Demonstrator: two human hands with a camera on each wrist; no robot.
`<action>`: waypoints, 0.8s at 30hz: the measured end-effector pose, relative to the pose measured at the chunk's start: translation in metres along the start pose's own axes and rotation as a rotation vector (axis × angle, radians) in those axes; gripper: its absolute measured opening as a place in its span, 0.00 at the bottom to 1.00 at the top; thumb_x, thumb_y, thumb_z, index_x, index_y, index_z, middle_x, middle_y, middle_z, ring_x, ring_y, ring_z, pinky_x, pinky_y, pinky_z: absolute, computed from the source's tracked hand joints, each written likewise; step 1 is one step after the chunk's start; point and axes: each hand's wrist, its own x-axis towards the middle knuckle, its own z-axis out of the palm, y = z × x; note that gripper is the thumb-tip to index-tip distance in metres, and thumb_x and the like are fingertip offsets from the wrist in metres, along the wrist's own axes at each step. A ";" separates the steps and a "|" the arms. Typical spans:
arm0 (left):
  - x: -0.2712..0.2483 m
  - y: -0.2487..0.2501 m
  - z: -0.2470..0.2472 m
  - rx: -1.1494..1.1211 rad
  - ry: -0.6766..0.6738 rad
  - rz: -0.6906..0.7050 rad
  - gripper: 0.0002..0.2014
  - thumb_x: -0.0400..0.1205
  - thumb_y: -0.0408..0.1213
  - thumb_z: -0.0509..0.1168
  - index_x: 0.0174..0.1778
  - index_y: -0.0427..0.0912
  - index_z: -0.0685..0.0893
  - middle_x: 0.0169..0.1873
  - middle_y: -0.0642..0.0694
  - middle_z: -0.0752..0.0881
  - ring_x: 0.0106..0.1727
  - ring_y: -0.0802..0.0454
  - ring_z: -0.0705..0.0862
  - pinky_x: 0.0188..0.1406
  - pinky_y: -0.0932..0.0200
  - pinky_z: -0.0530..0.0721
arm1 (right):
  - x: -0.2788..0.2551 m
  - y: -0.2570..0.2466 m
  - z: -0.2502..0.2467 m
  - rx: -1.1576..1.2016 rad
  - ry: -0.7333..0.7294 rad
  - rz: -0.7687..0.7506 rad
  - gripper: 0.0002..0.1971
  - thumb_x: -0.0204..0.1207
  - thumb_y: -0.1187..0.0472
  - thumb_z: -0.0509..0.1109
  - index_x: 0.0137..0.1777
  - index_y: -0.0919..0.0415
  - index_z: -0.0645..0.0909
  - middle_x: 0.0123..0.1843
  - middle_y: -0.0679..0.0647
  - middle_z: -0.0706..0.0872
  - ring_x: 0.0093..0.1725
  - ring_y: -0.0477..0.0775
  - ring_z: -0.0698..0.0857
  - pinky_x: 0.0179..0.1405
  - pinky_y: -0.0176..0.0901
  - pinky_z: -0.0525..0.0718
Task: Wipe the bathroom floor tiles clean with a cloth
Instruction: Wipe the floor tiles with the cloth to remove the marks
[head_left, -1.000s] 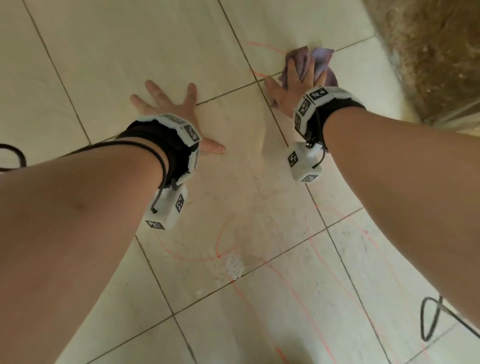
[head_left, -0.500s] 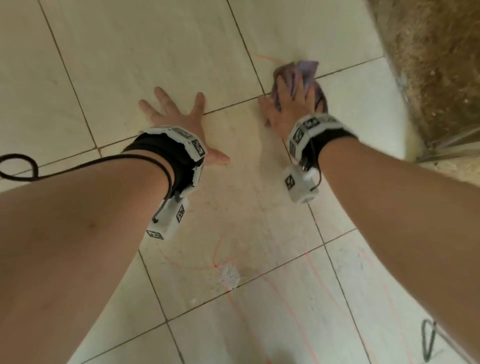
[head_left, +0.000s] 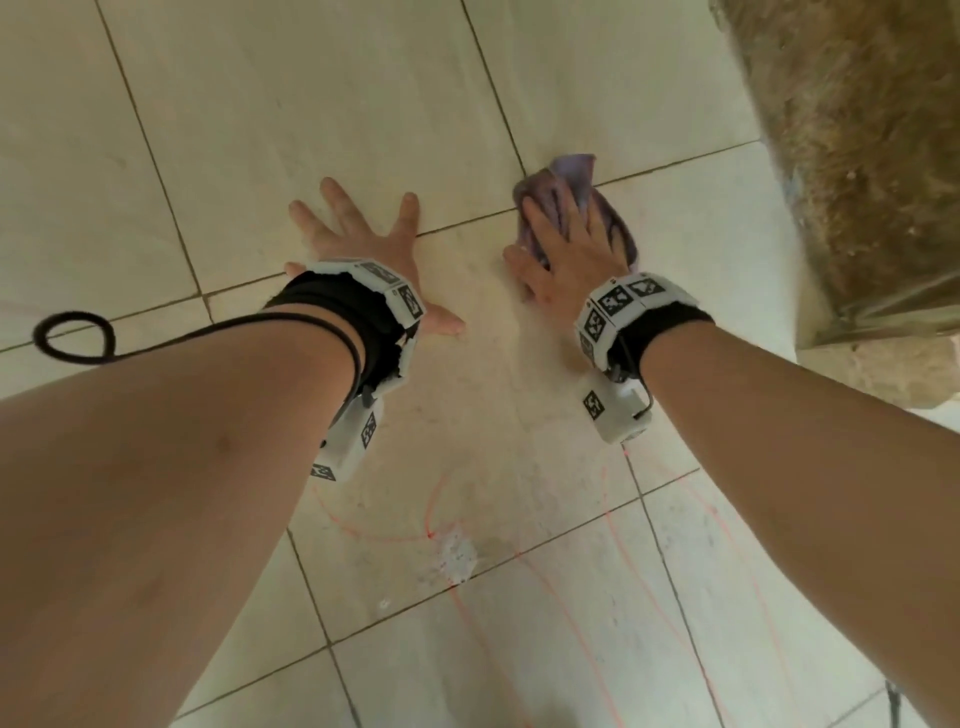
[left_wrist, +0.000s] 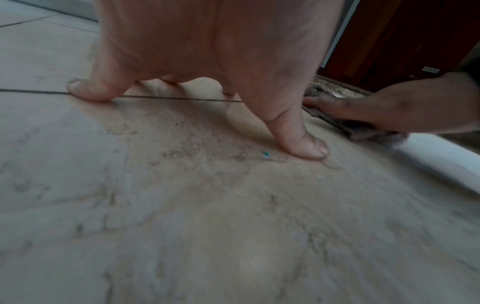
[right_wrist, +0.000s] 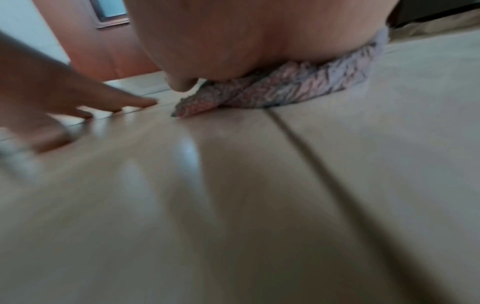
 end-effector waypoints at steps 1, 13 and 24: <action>0.000 0.000 0.000 -0.008 -0.002 -0.001 0.72 0.52 0.81 0.70 0.82 0.64 0.30 0.80 0.28 0.27 0.79 0.18 0.33 0.75 0.19 0.53 | 0.015 0.002 -0.007 -0.005 0.000 0.039 0.35 0.81 0.30 0.45 0.85 0.38 0.41 0.86 0.47 0.31 0.85 0.62 0.34 0.82 0.66 0.39; -0.003 -0.001 0.000 0.004 0.029 0.021 0.72 0.51 0.83 0.66 0.83 0.63 0.31 0.81 0.27 0.30 0.80 0.19 0.35 0.73 0.17 0.55 | -0.046 -0.038 0.029 0.023 -0.030 -0.120 0.36 0.81 0.31 0.42 0.85 0.41 0.36 0.85 0.46 0.29 0.84 0.61 0.31 0.80 0.66 0.37; -0.005 -0.003 0.000 -0.020 0.027 0.036 0.70 0.54 0.79 0.71 0.83 0.64 0.32 0.82 0.32 0.29 0.80 0.18 0.35 0.72 0.15 0.56 | 0.029 0.003 -0.015 0.135 0.068 0.328 0.39 0.78 0.27 0.41 0.86 0.41 0.38 0.87 0.51 0.33 0.84 0.67 0.32 0.81 0.69 0.37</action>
